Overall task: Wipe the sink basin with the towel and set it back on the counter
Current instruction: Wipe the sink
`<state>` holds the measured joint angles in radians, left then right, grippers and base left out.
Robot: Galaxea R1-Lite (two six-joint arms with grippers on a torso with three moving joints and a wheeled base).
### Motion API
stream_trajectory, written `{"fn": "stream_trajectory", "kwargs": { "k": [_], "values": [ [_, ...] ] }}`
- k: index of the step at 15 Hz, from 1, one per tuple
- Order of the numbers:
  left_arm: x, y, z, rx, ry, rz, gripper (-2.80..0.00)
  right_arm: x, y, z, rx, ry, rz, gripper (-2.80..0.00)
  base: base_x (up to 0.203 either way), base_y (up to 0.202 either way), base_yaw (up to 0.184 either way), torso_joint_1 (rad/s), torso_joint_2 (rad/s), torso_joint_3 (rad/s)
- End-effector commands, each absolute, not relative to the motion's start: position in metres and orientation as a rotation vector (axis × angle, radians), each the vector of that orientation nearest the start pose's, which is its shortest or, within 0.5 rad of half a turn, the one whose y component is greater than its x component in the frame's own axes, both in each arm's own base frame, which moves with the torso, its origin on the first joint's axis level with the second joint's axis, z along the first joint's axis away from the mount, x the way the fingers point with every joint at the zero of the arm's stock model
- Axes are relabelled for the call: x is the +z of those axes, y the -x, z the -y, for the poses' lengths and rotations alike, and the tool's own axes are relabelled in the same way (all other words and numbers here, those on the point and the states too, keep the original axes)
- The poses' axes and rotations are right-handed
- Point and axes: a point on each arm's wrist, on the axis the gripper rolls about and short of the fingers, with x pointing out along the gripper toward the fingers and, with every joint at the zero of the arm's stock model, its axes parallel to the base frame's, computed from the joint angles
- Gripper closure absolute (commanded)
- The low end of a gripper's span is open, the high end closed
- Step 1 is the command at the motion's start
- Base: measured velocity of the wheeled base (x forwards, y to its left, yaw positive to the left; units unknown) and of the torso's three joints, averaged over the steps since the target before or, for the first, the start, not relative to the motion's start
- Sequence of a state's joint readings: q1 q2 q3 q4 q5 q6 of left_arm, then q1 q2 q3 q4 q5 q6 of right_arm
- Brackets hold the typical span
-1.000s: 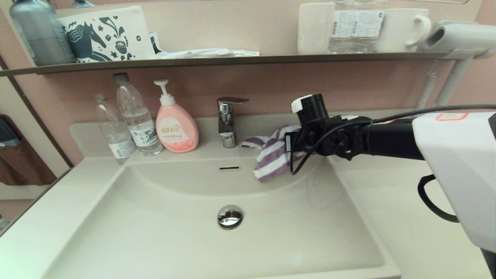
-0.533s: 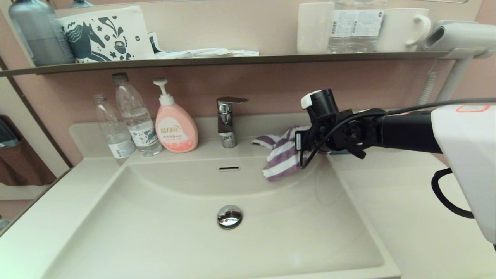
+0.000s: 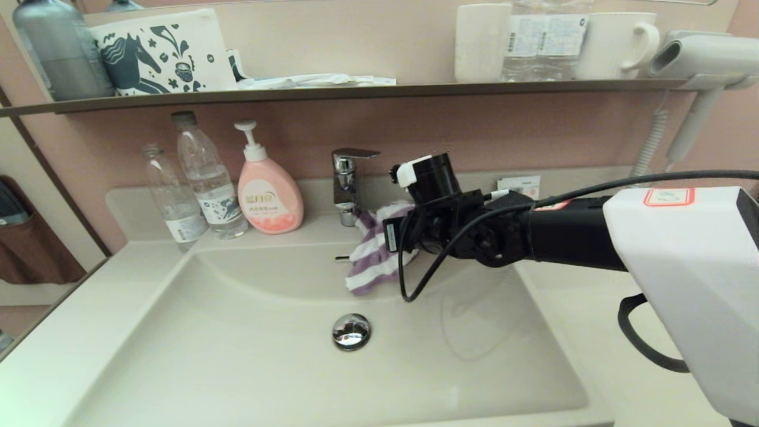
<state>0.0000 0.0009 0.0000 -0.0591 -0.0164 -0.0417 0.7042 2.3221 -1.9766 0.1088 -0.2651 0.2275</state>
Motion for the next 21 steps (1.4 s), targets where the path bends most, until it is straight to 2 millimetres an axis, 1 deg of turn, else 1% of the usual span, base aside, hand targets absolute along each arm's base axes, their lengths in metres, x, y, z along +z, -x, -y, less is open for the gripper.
{"fn": "stream_trajectory", "kwargs": {
  "k": [1, 3, 6, 8, 9, 10, 11, 13, 15, 16, 17, 18, 19, 21],
  "values": [
    [0.082, 0.023, 0.0, -0.018, 0.042, 0.058, 0.0, 0.175, -0.376, -0.318, 0.391, -0.004, -0.453, 0.0, 0.0, 0.0, 0.0, 0.0, 0.0, 0.0],
    [0.082, 0.023, 0.0, -0.018, 0.042, 0.058, 0.0, 0.176, -0.386, -0.308, 0.363, -0.02, -0.433, 0.0, 0.0, 0.0, 0.0, 0.0, 0.0, 0.0],
    [0.082, 0.023, 0.0, -0.018, 0.042, 0.058, 0.0, 0.184, -0.405, -0.277, 0.282, -0.039, -0.416, 0.0, 0.0, 0.0, 0.0, 0.0, 0.0, 0.0],
    [0.082, 0.023, 0.0, -0.018, 0.042, 0.058, 0.0, 0.186, -0.424, -0.241, 0.163, -0.044, -0.416, 0.0, 0.0, 0.0, 0.0, 0.0, 0.0, 0.0],
    [0.082, 0.023, 0.0, -0.018, 0.042, 0.058, 0.0, 0.185, -0.429, -0.225, 0.09, -0.032, -0.444, 0.0, 0.0, 0.0, 0.0, 0.0, 0.0, 0.0],
    [0.082, 0.023, 0.0, -0.018, 0.042, 0.058, 0.0, 0.186, -0.427, -0.213, 0.045, -0.039, -0.483, 0.0, 0.0, 0.0, 0.0, 0.0, 0.0, 0.0],
    [0.082, 0.023, 0.0, -0.018, 0.041, 0.058, 0.0, 0.192, -0.421, -0.203, 0.016, -0.058, -0.522, 0.0, 0.0, 0.0, 0.0, 0.0, 0.0, 0.0],
    [0.082, 0.023, 0.0, -0.018, 0.042, 0.058, 0.0, 0.201, -0.406, -0.191, -0.021, -0.068, -0.597, 0.0, 0.0, 0.0, 0.0, 0.0, 0.0, 0.0],
    [0.082, 0.023, 0.0, -0.018, 0.031, 0.058, 0.0, 0.221, -0.381, -0.179, -0.041, -0.074, -0.649, 0.0, 0.0, 0.0, 0.0, 0.0, 0.0, 0.0],
    [0.082, 0.023, 0.0, -0.015, -0.052, 0.059, 0.0, 0.228, -0.365, -0.172, -0.052, -0.065, -0.691, 0.0, 0.0, 0.0, 0.0, 0.0, 0.0, 0.0],
    [0.082, 0.023, 0.0, -0.01, -0.217, 0.06, 0.0, 0.235, -0.348, -0.165, -0.066, -0.055, -0.741, 0.0, 0.0, 0.0, 0.0, 0.0, 0.0, 0.0],
    [0.082, 0.023, 0.0, -0.003, -0.469, 0.061, 0.0, 0.242, -0.333, -0.159, -0.085, -0.064, -0.784, 0.0, 0.0, 0.0, 0.0, 0.0, 0.0, 0.0],
    [0.082, 0.023, 0.0, 0.007, -0.796, 0.062, 0.0, 0.251, -0.321, -0.155, -0.097, -0.092, -0.796, 0.0, 0.0, 0.0, 0.0, 0.0, 0.0, 0.0],
    [0.082, 0.023, 0.0, 0.032, -1.57, 0.059, 0.0, 0.275, -0.304, -0.144, -0.096, -0.145, -0.75, 0.0, 0.0, 0.0, 0.0, 0.0, 0.0, 0.0]
  ]
}}
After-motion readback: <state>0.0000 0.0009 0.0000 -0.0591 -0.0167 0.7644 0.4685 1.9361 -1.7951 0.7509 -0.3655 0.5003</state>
